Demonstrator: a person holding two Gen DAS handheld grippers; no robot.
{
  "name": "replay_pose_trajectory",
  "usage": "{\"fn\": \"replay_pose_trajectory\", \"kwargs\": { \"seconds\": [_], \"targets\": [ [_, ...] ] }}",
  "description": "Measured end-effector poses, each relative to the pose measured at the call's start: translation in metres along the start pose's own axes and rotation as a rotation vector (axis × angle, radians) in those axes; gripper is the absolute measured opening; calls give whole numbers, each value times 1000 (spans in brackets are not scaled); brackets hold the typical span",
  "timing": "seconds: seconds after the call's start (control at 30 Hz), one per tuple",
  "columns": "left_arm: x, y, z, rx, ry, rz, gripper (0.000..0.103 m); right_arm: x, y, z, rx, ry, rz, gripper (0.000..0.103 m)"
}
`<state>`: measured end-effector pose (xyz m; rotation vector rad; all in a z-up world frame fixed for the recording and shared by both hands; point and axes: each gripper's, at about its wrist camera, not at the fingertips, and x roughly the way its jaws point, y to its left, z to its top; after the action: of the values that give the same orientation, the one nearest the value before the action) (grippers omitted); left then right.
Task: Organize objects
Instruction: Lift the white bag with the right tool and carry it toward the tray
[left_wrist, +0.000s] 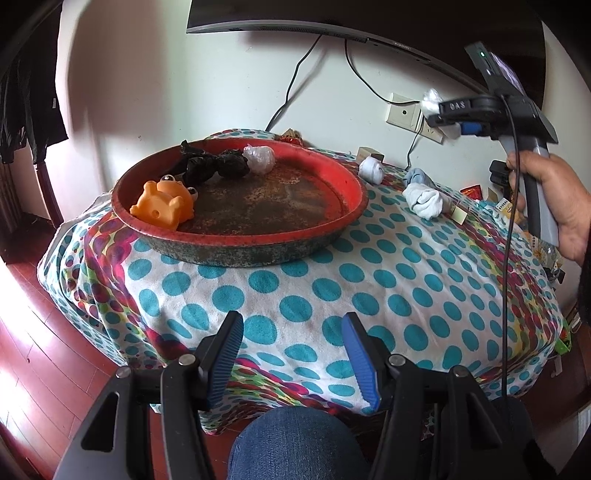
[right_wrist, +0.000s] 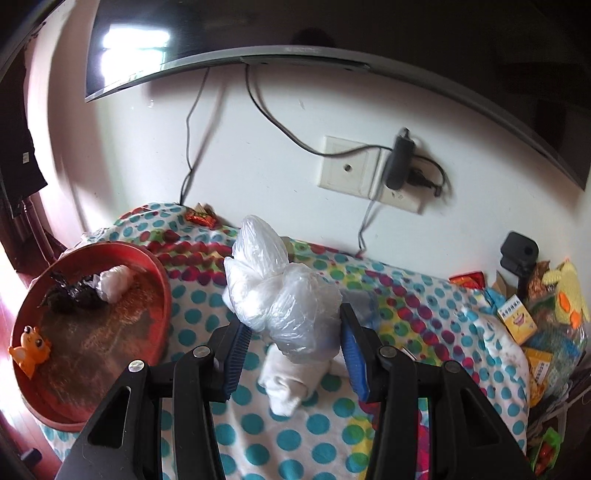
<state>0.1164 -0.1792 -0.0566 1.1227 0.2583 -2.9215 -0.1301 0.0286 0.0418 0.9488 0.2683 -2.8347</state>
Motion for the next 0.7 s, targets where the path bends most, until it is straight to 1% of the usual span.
{"fn": "replay_pose_trajectory", "kwargs": {
  "seconds": [0.17, 0.33, 0.53, 0.7],
  "targets": [
    [1, 4, 0, -21, 4, 5, 57, 2, 38, 20, -50, -16, 36, 44],
    [5, 8, 0, -44, 24, 5, 57, 5, 80, 24, -102, -17, 90, 44],
    [8, 10, 0, -56, 36, 2, 57, 10, 127, 13, -181, -6, 156, 44],
    [9, 11, 0, -65, 37, 2, 57, 17, 152, 1, -232, 14, 192, 44]
  ]
}}
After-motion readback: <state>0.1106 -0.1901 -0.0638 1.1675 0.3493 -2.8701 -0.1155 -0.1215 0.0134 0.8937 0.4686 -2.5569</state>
